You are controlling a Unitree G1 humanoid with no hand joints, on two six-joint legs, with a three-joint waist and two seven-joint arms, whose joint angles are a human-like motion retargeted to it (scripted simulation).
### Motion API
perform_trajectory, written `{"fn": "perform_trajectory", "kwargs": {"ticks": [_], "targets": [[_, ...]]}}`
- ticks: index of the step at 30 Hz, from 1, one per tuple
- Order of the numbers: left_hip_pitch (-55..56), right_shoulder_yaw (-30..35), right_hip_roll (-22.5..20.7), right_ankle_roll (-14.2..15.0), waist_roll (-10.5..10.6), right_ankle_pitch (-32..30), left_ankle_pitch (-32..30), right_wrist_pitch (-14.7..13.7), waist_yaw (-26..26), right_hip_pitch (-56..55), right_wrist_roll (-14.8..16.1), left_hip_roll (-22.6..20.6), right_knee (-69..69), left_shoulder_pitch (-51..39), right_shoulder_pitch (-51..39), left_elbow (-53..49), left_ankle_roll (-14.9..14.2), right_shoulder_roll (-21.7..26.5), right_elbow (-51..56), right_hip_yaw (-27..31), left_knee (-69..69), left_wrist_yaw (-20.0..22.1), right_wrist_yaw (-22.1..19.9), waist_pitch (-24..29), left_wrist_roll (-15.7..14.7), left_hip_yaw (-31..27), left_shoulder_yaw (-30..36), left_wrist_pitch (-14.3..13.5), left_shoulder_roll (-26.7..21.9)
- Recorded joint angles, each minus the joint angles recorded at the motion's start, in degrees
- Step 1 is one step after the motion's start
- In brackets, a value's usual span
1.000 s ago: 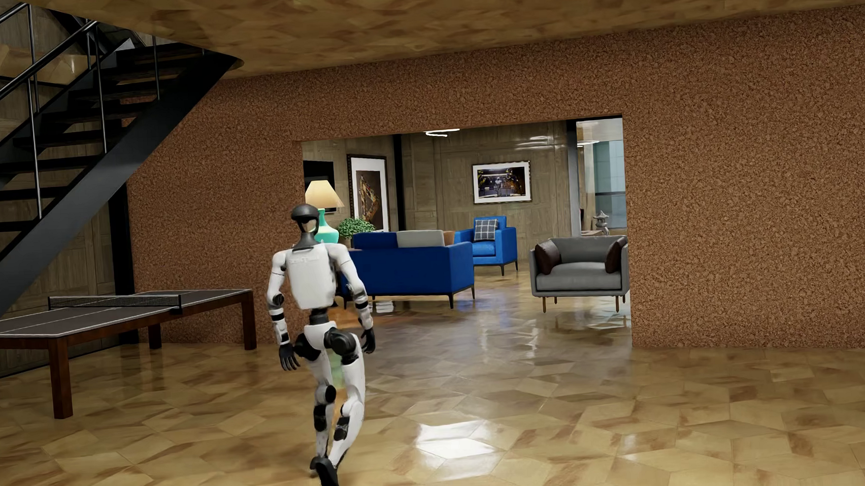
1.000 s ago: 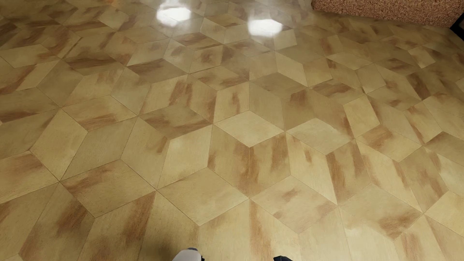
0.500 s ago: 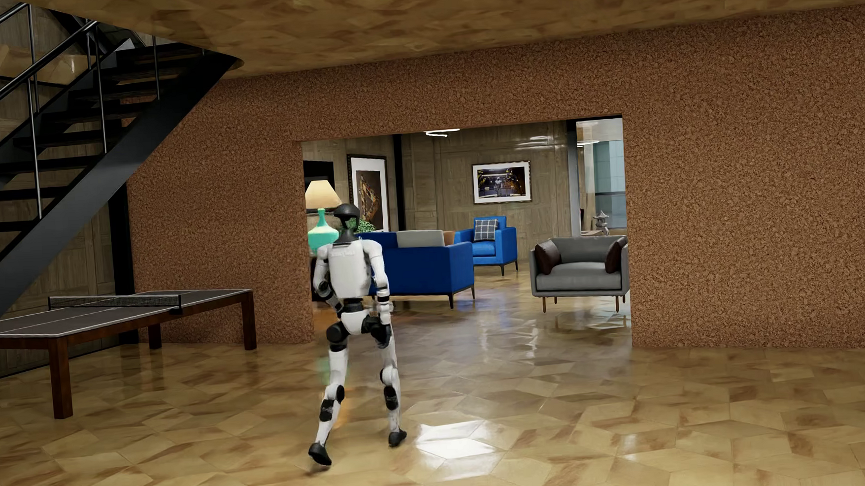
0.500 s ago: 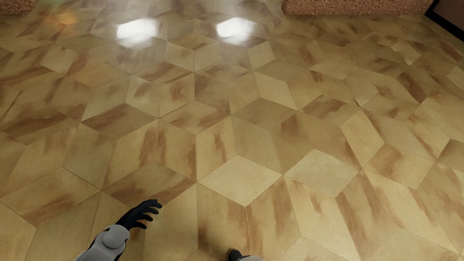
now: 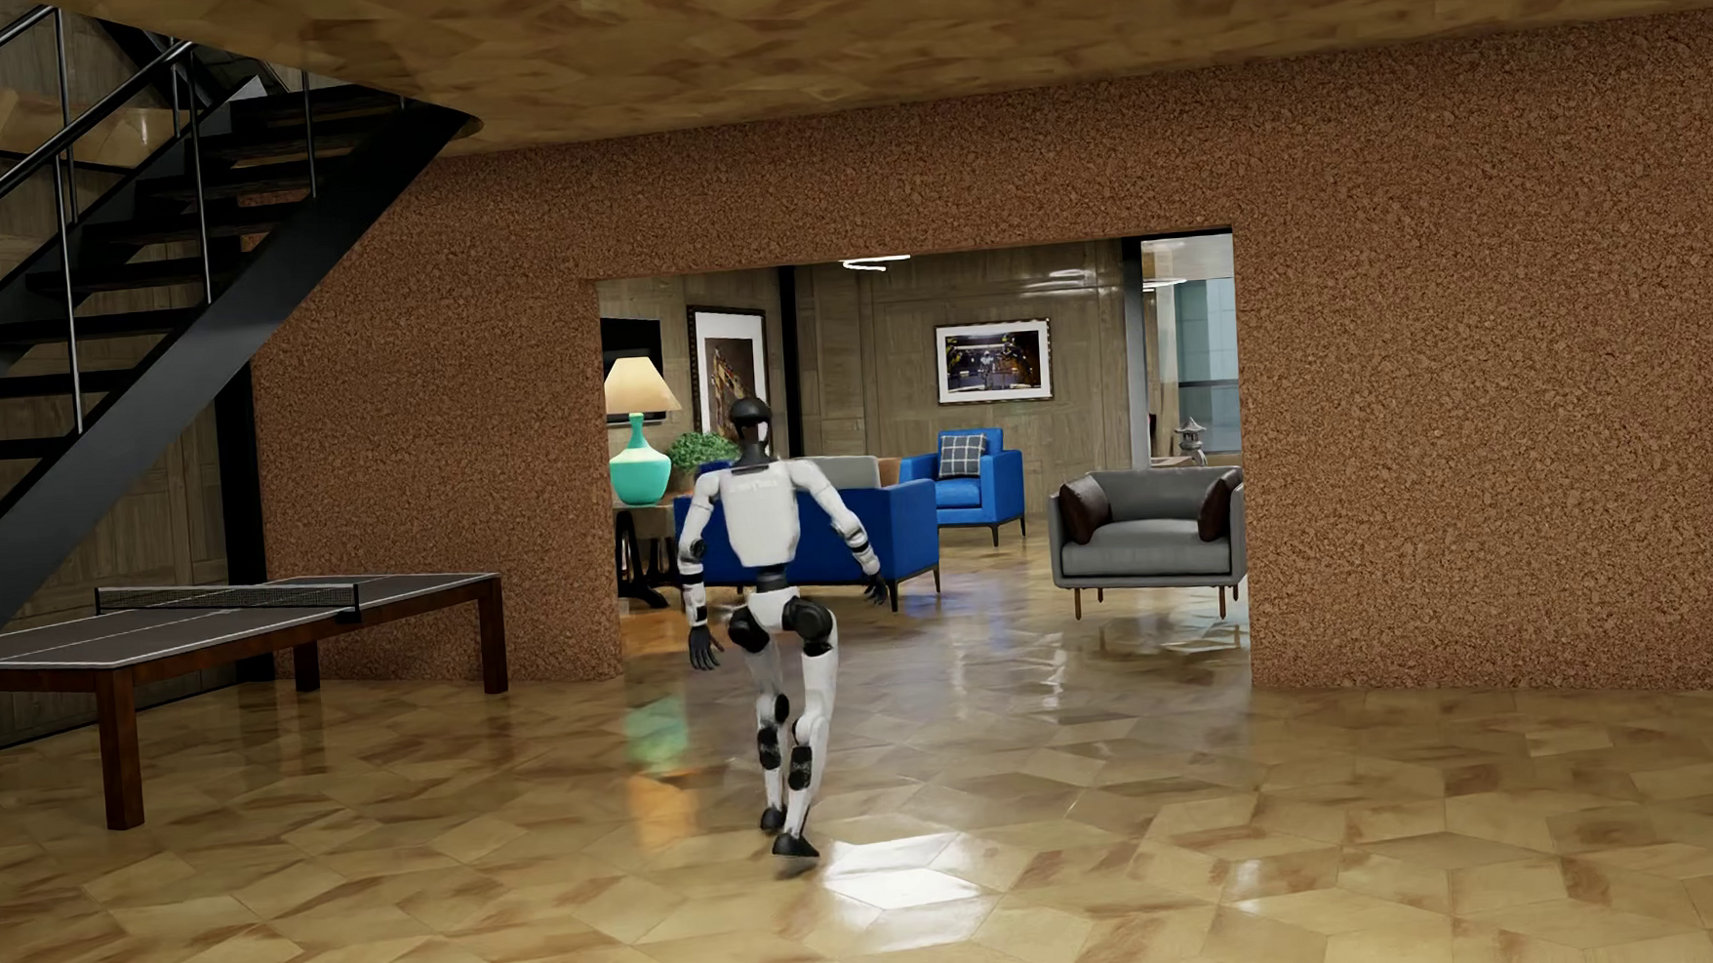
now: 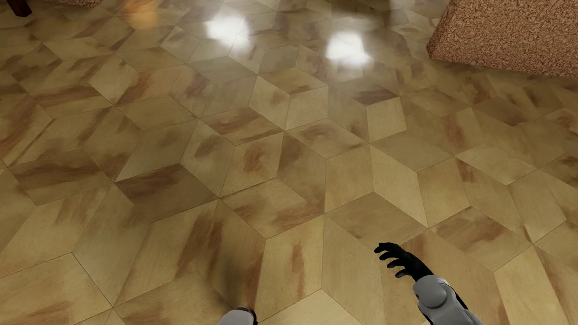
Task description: Walk to the dark gray armchair
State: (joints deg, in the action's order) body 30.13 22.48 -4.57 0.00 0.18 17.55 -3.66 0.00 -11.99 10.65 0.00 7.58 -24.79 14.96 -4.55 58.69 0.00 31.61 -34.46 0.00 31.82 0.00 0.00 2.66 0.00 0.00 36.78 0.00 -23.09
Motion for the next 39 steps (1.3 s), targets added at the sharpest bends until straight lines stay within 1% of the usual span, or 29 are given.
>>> {"fn": "perform_trajectory", "kwargs": {"ticks": [1, 2, 3, 4, 5, 7, 8, 9, 10, 12, 15, 16, 17, 18, 19, 20, 21, 22, 23, 24, 25, 26, 28, 30, 32, 35, 37, 38, 39], "targets": [[-1.96, -0.62, 0.68, 0.0, 0.03, -0.83, -5.58, 0.0, -0.36, 1.25, 0.0, 0.27, 0.1, 0.11, -0.31, 0.92, 0.0, -0.23, 0.19, 0.0, -20.85, 0.0, 0.0, -0.34, 0.0, 0.0, 0.93, 0.0, 0.16], [-0.79, -1.0, 1.01, 0.0, 0.26, -3.08, -4.9, 0.0, -0.35, 2.69, 0.0, 0.49, 0.18, -0.16, -0.04, 2.17, 0.0, -0.87, 0.04, 0.0, -24.05, 0.0, 0.0, -0.26, 0.0, 0.0, 1.94, 0.0, 0.51], [1.41, -1.38, 1.99, 0.0, -0.11, -6.64, 1.19, 0.0, 0.1, 3.47, 0.0, -0.89, -0.92, -0.87, 1.13, 3.35, 0.0, -1.9, -0.41, 0.0, -2.9, 0.0, 0.0, -0.48, 0.0, 0.0, 2.97, 0.0, 0.76], [2.72, -0.8, 3.17, 0.0, -0.39, -12.43, 0.78, 0.0, -0.17, 4.07, 0.0, -1.14, -2.95, -1.22, 3.25, 4.01, 0.0, -3.1, -1.5, 0.0, 1.58, 0.0, 0.0, -1.11, 0.0, 0.0, 3.76, 0.0, 1.15], [2.66, 0.01, 4.5, 0.0, -1.07, -20.54, 0.52, 0.0, -0.15, 3.23, 0.0, -1.31, -8.08, -1.95, 5.59, 4.42, 0.0, -4.75, -3.84, 0.0, 7.33, 0.0, 0.0, -0.64, 0.0, 0.0, 3.68, 0.0, 1.56], [-1.26, 5.32, 5.79, 0.0, -1.21, -34.61, 6.78, 0.0, 1.72, -7.25, 0.0, -3.33, -30.14, -3.66, 9.76, 2.07, 0.0, -6.94, -8.5, 0.0, 12.23, 0.0, 0.0, 0.09, 0.0, 0.0, 1.24, 0.0, 1.7], [-6.02, 8.88, 5.93, 0.0, -1.21, -36.87, 9.12, 0.0, 3.66, -12.88, 0.0, -4.08, -41.79, -4.75, 10.99, -0.22, 0.0, -7.7, -10.01, 0.0, 11.3, 0.0, 0.0, 1.01, 0.0, 0.0, -0.52, 0.0, 1.56], [-9.52, 11.43, 5.03, 0.0, -0.74, -35.38, 10.37, 0.0, 6.19, -18.38, 0.0, -4.45, -50.87, -5.85, 12.79, -3.01, 0.0, -8.34, -10.34, 0.0, 10.6, 0.0, 0.0, 1.42, 0.0, 0.0, -2.73, 0.0, 1.17], [-13.81, 13.07, 4.4, 0.0, -0.2, -34.6, 11.21, 0.0, 9.0, -23.36, 0.0, -4.99, -55.02, -7.14, 14.93, -5.51, 0.0, -8.93, -10.15, 0.0, 8.29, 0.0, 0.0, 1.8, 0.0, 0.0, -4.8, 0.0, 0.62], [-21.6, 14.54, 3.48, 0.0, 1.15, -35.35, 12.25, 0.0, 15.22, -31.45, 0.0, -4.45, -50.96, -9.89, 20.28, -10.1, 0.0, -9.37, -8.25, 0.0, 4.86, 0.0, 0.0, 2.25, 0.0, 0.0, -7.92, 0.0, -0.79], [-31.74, 16.14, 3.7, 0.0, 1.92, -42.94, 14.97, 0.0, 21.39, -36.77, 0.0, -3.1, -23.7, -14.53, 26.52, -15.9, 0.0, -9.69, -5.99, 0.0, 2.12, 0.0, 0.0, 2.92, 0.0, 0.0, -12.61, 0.0, -2.81], [-34.44, 17.25, 3.73, 0.0, 1.7, -41.92, 16.42, 0.0, 22.16, -36.75, 0.0, -3.15, -13.33, -16.05, 27.31, -16.98, 0.0, -10.03, -6.57, 0.0, 1.69, 0.0, 0.0, 2.78, 0.0, 0.0, -13.98, 0.0, -3.18], [-37.09, 18.24, 3.97, 0.0, 1.37, -31.93, 17.78, 0.0, 22.43, -36.04, 0.0, -3.4, -3.8, -17.47, 27.53, -17.49, 0.0, -10.45, -7.64, 0.0, 1.16, 0.0, 0.0, 2.46, 0.0, 0.0, -15.01, 0.0, -3.33], [-40.37, 19.22, 4.07, 0.0, 0.92, -18.71, 18.67, 0.0, 22.3, -34.72, 0.0, -3.7, -3.34, -18.44, 27.29, -17.67, 0.0, -10.83, -8.85, 0.0, 0.48, 0.0, 0.0, 2.18, 0.0, 0.0, -15.81, 0.0, -3.26], [-43.1, 20.06, 4.23, 0.0, 0.61, -17.3, 18.97, 0.0, 22.52, -33.53, 0.0, -3.54, 11.94, -18.97, 26.77, -17.72, 0.0, -11.02, -9.84, 0.0, 0.19, 0.0, 0.0, 2.03, 0.0, 0.0, -16.51, 0.0, -3.0], [-44.63, 20.48, 4.39, 0.0, 0.66, -18.18, 18.72, 0.0, 23.15, -33.27, 0.0, -3.01, 15.16, -19.02, 26.17, -17.62, 0.0, -11.02, -10.44, 0.0, 0.63, 0.0, 0.0, 1.93, 0.0, 0.0, -16.48, 0.0, -2.66], [-44.12, 20.35, 3.69, 0.0, 1.06, -17.24, 17.32, 0.0, 23.18, -36.07, 0.0, -2.01, 0.24, -18.76, 25.17, -17.66, 0.0, -10.7, -10.18, 0.0, 2.67, 0.0, 0.0, 1.41, 0.0, 0.0, -16.33, 0.0, -2.28], [-42.95, 19.96, 2.54, 0.0, 1.91, -25.15, 14.02, 0.0, 23.59, -37.96, 0.0, -0.55, 0.91, -17.85, 23.97, -17.37, 0.0, -10.38, -9.86, 0.0, 5.41, 0.0, 0.0, 1.12, 0.0, 0.0, -15.67, 0.0, -1.74], [-41.07, 19.15, 0.85, 0.0, 3.44, -35.71, 8.77, 0.0, 22.33, -39.47, 0.0, 0.82, -1.93, -16.74, 22.08, -15.53, 0.0, -10.18, -10.29, 0.0, 10.79, 0.0, 0.0, 1.56, 0.0, 0.0, -15.01, 0.0, -0.37], [-36.91, 18.31, 0.08, 0.0, 4.35, -38.46, 3.1, 0.0, 21.04, -39.97, 0.0, 2.2, -5.15, -16.3, 18.16, -10.96, 0.0, -10.4, -13.75, 0.0, 19.05, 0.0, 0.0, 1.77, 0.0, 0.0, -12.71, 0.0, 0.86], [-32.04, 17.71, -1.26, 0.0, 5.12, -36.26, 0.02, 0.0, 20.61, -37.41, 0.0, 3.87, -6.74, -14.9, 15.18, -7.03, 0.0, -9.78, -14.44, 0.0, 29.38, 0.0, 0.0, 2.18, 0.0, 0.0, -9.19, 0.0, 1.72], [-26.42, 15.92, -2.42, 0.0, 5.55, -33.37, 2.61, 0.0, 19.71, -34.74, 0.0, 4.93, -7.08, -14.24, 12.12, -3.75, 0.0, -9.23, -14.09, 0.0, 39.25, 0.0, 0.0, 2.46, 0.0, 0.0, -6.07, 0.0, 2.42], [-18.67, 9.91, -3.18, 0.0, 4.57, -27.19, 13.18, 0.0, 14.39, -27.26, 0.0, 4.78, -5.94, -11.64, 8.5, -0.86, 0.0, -7.89, -11.55, 0.0, 52.61, 0.0, 0.0, 2.77, 0.0, 0.0, -2.96, 0.0, 3.19], [-11.12, 4.98, -3.06, 0.0, 3.37, -20.27, 13.42, 0.0, 8.64, -20.05, 0.0, 4.03, -4.12, -7.05, 5.64, -0.81, 0.0, -6.02, -7.92, 0.0, 56.13, 0.0, 0.0, 2.3, 0.0, 0.0, -4.45, 0.0, 2.72], [-5.4, 1.17, -3.1, 0.0, 3.08, -13.9, 11.45, 0.0, 5.35, -12.87, 0.0, 3.77, -2.19, -2.78, 3.94, -1.62, 0.0, -3.14, -1.46, 0.0, 47.89, 0.0, 0.0, 1.9, 0.0, 0.0, -5.46, 0.0, 2.08], [-1.82, -1.4, -2.75, 0.0, 2.62, -6.03, 10.44, 0.0, 4.71, -4.81, 0.0, 3.38, -1.1, 0.09, 1.22, -0.69, 0.0, -0.65, 5.86, 0.0, 21.46, 0.0, 0.0, 1.48, 0.0, 0.0, -2.63, 0.0, 0.74], [-1.02, -1.47, -2.36, 0.0, 2.51, -3.81, 7.63, 0.0, 4.74, -2.88, 0.0, 3.79, -1.05, 0.03, 0.17, 1.28, 0.0, -0.79, 6.79, 0.0, 4.86, 0.0, 0.0, 0.26, 0.0, 0.0, -0.96, 0.0, 0.76], [-1.43, -0.54, -1.88, 0.0, 2.57, -3.46, 6.41, 0.0, 4.69, -2.52, 0.0, 4.24, -1.1, -0.33, 0.13, 2.24, 0.0, -1.24, 6.18, 0.0, 0.85, 0.0, 0.0, -0.57, 0.0, 0.0, -0.21, 0.0, 0.99], [-1.87, 0.41, -1.33, 0.0, 2.61, -3.62, 2.44, 0.0, 4.66, -1.92, 0.0, 4.96, -0.98, -0.76, 0.45, 3.0, 0.0, -1.98, 4.98, 0.0, -17.88, 0.0, 0.0, -1.27, 0.0, 0.0, 0.41, 0.0, 1.22]]}}
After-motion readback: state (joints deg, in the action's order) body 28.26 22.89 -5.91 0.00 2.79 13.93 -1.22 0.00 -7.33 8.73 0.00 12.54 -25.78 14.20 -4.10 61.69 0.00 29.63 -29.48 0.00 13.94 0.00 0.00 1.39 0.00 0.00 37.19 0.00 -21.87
